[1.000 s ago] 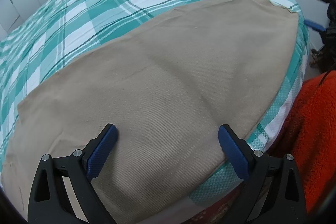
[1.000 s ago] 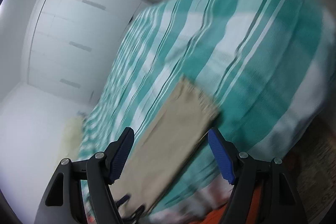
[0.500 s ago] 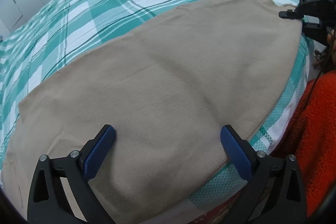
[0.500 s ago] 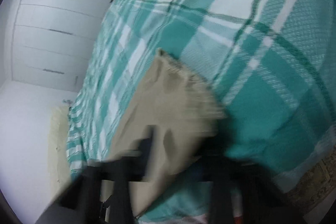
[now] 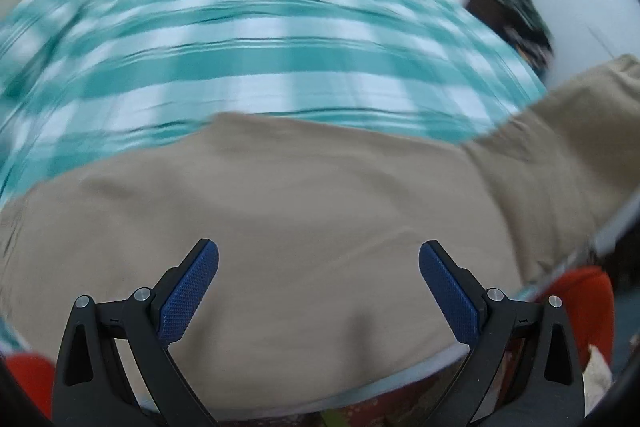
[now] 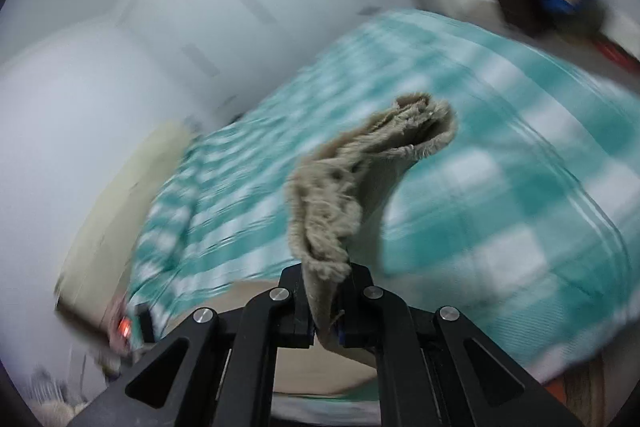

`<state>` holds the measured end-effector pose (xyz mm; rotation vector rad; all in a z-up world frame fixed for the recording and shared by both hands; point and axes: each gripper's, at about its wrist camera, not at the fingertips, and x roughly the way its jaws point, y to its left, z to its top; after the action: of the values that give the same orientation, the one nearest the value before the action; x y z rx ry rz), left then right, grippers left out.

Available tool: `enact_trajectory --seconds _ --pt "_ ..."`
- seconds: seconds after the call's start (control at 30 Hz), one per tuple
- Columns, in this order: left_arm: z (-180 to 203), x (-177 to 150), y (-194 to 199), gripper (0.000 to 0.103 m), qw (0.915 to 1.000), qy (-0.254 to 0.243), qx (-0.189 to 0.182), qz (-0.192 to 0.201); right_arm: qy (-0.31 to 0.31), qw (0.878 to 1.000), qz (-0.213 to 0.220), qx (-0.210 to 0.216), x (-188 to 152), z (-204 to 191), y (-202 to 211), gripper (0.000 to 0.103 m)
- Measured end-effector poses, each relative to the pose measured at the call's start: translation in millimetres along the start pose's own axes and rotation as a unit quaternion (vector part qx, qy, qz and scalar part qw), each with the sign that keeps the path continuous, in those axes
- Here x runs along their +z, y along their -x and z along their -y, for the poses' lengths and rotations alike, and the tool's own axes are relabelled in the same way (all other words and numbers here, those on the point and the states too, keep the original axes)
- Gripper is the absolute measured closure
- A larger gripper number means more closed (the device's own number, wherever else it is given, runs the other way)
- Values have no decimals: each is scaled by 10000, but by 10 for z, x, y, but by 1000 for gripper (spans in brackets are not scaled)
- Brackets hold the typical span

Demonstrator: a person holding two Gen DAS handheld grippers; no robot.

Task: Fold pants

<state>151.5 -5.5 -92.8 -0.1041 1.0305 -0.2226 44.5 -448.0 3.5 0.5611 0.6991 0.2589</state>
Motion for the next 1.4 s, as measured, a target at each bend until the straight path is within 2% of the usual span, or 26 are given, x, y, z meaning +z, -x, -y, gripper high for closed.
enact_trajectory --seconds 0.07,0.17,0.2,0.27,0.3,0.33,0.4,0.43,0.5,0.53,0.6,0.63,0.67,0.73,0.77,0.8,0.83,0.9,0.97,1.03,1.13,1.17,1.2,1.23,1.3,1.4 --pt "-382 -131 78 2 9987 474 131 136 399 9989 -94 247 2 -481 -125 96" --pt "-891 -377 106 2 9923 1191 272 223 922 9923 -372 742 -142 -1212 -401 95" --pt "-1015 -450 107 3 9900 1356 311 235 1113 9881 -549 911 -271 -1489 -583 90" --pt "-1248 -536 110 3 9851 1659 378 254 1272 9817 -792 1174 -523 -1779 -792 77" --pt "-1309 -537 125 3 9830 1777 377 279 1277 9760 -1023 1437 -677 -1902 -948 52" --pt "-1392 -529 159 3 9798 1935 336 363 1208 9681 -1335 1741 -873 -2016 -1129 40" --pt "-1474 -524 233 3 9756 2103 297 562 1223 9619 -1495 1934 -1124 -2074 -1239 41" --pt "-1490 -520 258 3 9748 2113 316 640 1295 9631 -1467 1847 -1192 -2055 -1259 43" --pt "-1489 -494 263 3 9759 2033 386 688 1527 9700 -1261 1411 -1231 -1951 -1263 44" --pt "-1448 -481 231 3 9773 1961 423 674 1820 9737 -1055 872 -1246 -1858 -1264 47" --pt "-1371 -460 180 3 9801 1834 396 648 2203 9717 -845 55 -1247 -1665 -1346 54" --pt "-1336 -465 176 3 9818 1748 379 640 2311 9685 -871 -330 -1297 -1475 -1443 61" --pt "-1226 -465 163 3 9845 1592 376 638 2323 9670 -935 -466 -1331 -1395 -1513 64" --pt "-1037 -451 159 3 9888 1306 345 641 2083 9646 -1452 -708 -1530 -1026 -1829 74" --pt "-889 -446 163 3 9913 1115 295 632 1956 9612 -1790 -760 -1644 -887 -1994 76" --pt "-778 -437 168 3 9929 982 231 628 1925 9539 -2138 -853 -1921 -798 -2138 76" --pt "-586 -408 154 3 9954 747 74 599 2056 9514 -2075 -974 -2109 -792 -2161 76" --pt "-286 -325 78 3 9978 412 -169 486 2372 9471 -1834 -1142 -2166 -864 -2171 76" --pt "10 -221 -9 2 9987 131 -308 394 2548 9413 -1916 -1108 -2165 -917 -2190 79" --pt "386 -99 -184 2 9983 -358 -411 191 2351 9484 -1894 -970 -2166 -824 -2207 79" --pt "672 -122 -490 3 9967 -802 -74 -137 2248 9519 -1907 -836 -2123 -793 -2126 79" --pt "685 -179 -609 3 9956 -869 153 -325 2269 9514 -1910 -828 -2106 -814 -2110 79" --pt "655 -250 -699 4 9939 -899 378 -509 2296 9510 -1895 -831 -2107 -819 -2106 80" --pt "538 -362 -722 3 9938 -846 426 -575 2324 9509 -1874 -821 -2124 -818 -2080 80" --pt "391 -474 -625 3 9941 -794 560 -478 2389 9484 -1906 -839 -2141 -828 -2086 79" --pt "56 -553 -428 3 9920 -633 965 -520 2531 9444 -1911 -867 -2186 -850 -2063 79"
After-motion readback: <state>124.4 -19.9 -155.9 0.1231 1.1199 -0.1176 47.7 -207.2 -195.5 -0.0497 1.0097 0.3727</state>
